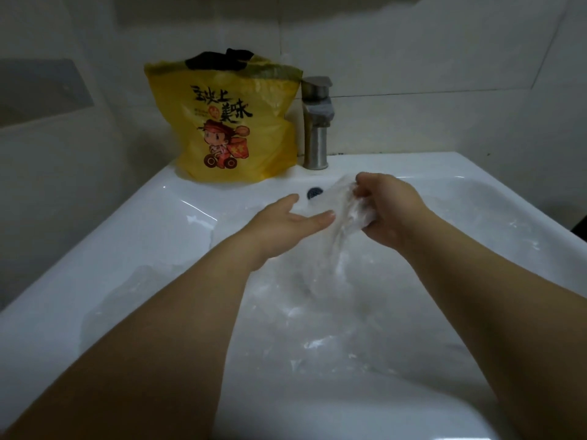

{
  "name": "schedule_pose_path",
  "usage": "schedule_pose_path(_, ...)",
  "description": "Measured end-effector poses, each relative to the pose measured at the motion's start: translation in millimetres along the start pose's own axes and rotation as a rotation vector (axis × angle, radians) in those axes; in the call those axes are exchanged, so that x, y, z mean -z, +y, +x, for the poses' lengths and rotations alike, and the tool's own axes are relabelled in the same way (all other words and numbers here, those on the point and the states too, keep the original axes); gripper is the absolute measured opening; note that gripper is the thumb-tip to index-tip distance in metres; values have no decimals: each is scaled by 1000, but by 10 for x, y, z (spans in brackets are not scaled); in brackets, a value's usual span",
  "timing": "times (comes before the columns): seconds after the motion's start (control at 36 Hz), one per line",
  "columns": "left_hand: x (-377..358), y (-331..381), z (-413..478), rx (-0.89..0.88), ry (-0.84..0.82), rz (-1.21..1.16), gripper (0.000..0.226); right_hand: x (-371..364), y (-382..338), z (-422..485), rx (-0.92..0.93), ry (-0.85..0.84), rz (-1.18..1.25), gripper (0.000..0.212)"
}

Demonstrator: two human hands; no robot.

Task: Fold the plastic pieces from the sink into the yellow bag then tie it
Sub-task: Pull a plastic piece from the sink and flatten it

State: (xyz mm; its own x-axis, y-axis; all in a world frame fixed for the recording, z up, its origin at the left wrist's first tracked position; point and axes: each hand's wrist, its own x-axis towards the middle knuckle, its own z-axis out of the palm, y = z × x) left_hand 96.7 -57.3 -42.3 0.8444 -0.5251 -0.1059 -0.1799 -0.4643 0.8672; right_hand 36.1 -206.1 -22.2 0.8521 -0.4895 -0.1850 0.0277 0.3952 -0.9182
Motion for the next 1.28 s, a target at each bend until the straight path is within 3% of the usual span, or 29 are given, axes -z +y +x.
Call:
schedule_pose_path(0.11, -9, 70, -52, -61, -108, -21, 91, 34, -49, -27, -56, -1, 201, 9)
schedule_pose_path(0.17, -31, 114, -77, -82, -160, -44, 82, 21, -63, -46, -72, -70, 261, 14)
schedule_pose_path(0.25, -53, 128, -62, -102, -76, -76, 31, -12, -68, -44, -104, -161, 313, 29)
schedule_pose_path(0.31, -28, 78, -11, -82, 35, -136, 20, -37, -51, -21, -76, -138, 190, 45)
schedule_pose_path(0.39, 42, 29, 46, -37, 131, -269, 22, -64, 29, -16, 44, -63, -212, 75)
schedule_pose_path(0.44, 61, 26, 55, -48, 123, -336, 30, -58, 83, -13, 134, -49, -457, 64)
schedule_pose_path(0.53, 43, 10, 58, -101, 100, -227, 38, -70, 108, -44, 162, -191, -614, 39)
schedule_pose_path(0.64, -12, 29, 8, -138, -32, -151, 39, -119, 168, -86, 103, -365, -641, 45)
schedule_pose_path(0.78, -6, 87, -21, -119, -208, -279, 46, -49, 155, -29, 103, -361, -524, 24)
schedule_pose_path(0.83, -6, 62, -12, -122, -169, -277, 47, -22, 140, -7, 91, -334, -465, 19)
schedule_pose_path(0.92, -12, -1, 29, -91, -16, -160, 29, -28, 138, 9, 94, -308, -409, 18)
schedule_pose_path(1.06, 45, -81, 113, -114, 246, -93, 17, -32, 119, 50, 140, -158, -498, 26)
schedule_pose_path(1.14, 35, -51, 85, -135, 234, -109, 30, -15, 124, 22, 219, -181, -636, 32)
schedule_pose_path(1.28, -34, 55, -5, -225, 83, -145, 30, -92, 193, -34, 304, -202, -604, 6)
